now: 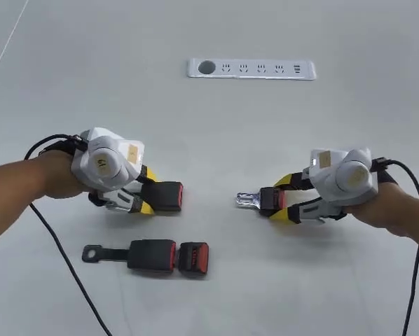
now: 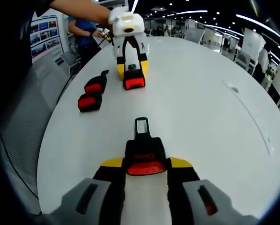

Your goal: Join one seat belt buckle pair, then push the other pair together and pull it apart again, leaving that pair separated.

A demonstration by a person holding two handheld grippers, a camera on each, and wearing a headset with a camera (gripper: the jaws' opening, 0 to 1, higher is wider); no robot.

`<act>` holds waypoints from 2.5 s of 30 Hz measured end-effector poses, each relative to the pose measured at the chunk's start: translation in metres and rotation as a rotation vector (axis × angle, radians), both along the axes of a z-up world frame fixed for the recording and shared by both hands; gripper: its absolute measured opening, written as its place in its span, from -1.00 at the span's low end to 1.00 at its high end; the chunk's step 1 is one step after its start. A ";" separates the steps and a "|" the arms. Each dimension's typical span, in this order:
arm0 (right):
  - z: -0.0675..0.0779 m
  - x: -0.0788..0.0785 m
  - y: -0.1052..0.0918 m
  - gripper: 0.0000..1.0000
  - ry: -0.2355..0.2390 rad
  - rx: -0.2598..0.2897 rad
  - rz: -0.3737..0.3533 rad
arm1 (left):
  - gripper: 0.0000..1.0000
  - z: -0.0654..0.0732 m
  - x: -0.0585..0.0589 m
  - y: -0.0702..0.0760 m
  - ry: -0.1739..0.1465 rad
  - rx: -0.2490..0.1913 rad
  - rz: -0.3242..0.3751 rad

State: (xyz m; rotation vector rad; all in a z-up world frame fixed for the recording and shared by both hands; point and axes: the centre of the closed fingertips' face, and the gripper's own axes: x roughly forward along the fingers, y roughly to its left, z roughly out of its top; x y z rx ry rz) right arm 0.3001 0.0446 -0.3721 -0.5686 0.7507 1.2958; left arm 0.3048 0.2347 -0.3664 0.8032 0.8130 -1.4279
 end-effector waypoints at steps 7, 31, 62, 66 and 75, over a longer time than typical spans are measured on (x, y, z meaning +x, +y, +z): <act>0.000 0.000 0.023 -0.31 -0.004 0.011 0.023 | -0.34 0.000 0.000 0.000 0.001 0.002 0.000; 0.001 0.001 0.090 -0.31 -0.010 0.043 0.067 | -0.34 -0.001 -0.001 -0.001 0.001 0.019 -0.004; -0.001 0.006 0.126 -0.33 0.015 0.046 0.022 | -0.37 -0.007 0.002 0.002 -0.005 0.073 -0.025; -0.001 0.006 0.130 -0.34 0.011 0.031 0.022 | -0.37 -0.010 0.004 0.004 -0.002 0.076 -0.024; -0.001 0.005 0.131 -0.35 0.019 0.006 -0.012 | -0.37 -0.012 0.006 0.005 -0.003 0.091 -0.028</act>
